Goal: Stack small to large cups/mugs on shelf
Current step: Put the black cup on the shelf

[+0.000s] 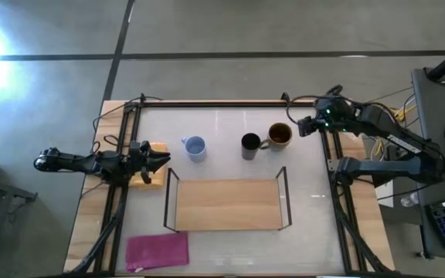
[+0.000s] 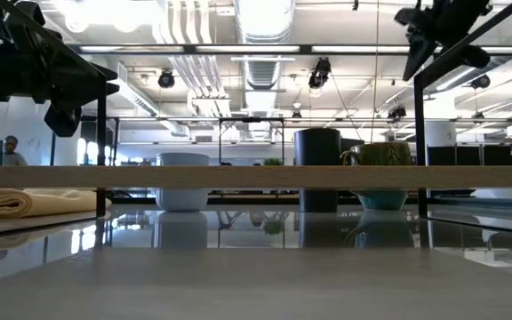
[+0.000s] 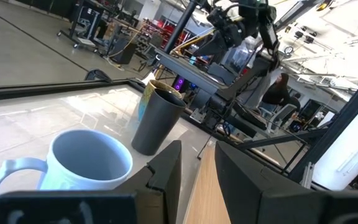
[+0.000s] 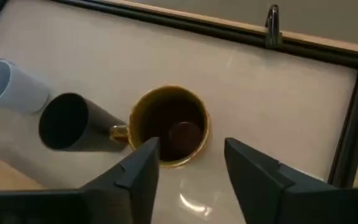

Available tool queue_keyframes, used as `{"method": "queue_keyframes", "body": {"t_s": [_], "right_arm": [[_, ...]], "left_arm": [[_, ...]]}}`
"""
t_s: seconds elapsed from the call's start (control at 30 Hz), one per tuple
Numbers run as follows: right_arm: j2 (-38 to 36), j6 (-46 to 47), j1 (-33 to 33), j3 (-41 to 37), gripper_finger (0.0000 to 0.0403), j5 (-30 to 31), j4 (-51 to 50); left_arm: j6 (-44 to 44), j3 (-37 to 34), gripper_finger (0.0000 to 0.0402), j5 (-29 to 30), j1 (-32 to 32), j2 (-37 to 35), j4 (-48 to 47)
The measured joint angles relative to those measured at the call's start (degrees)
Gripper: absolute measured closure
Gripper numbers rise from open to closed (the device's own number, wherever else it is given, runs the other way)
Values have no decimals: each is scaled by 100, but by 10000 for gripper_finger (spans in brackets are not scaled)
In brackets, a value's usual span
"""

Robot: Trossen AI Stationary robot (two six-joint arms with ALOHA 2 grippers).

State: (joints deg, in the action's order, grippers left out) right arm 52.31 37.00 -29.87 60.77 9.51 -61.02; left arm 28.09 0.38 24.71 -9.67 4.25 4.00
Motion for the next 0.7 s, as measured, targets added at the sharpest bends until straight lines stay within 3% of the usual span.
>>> {"method": "queue_keyframes", "body": {"t_s": [0.2, 0.33, 0.5, 0.7], "right_arm": [[712, -261, -1088, -246, 209, -1088, 43], [1317, -256, -1529, -254, 209, -1435, -48], [1774, -237, -1443, -151, 209, -1975, -221], [1742, 329, -860, -146, 209, -1940, -209]], "left_arm": [[-1, 0, 317, -2, 0, 0, -3], [-1, 0, 317, 0, 0, 0, 0], [-1, 0, 317, 0, 0, 0, -1], [0, 0, 317, 0, 0, 0, -1]]}}
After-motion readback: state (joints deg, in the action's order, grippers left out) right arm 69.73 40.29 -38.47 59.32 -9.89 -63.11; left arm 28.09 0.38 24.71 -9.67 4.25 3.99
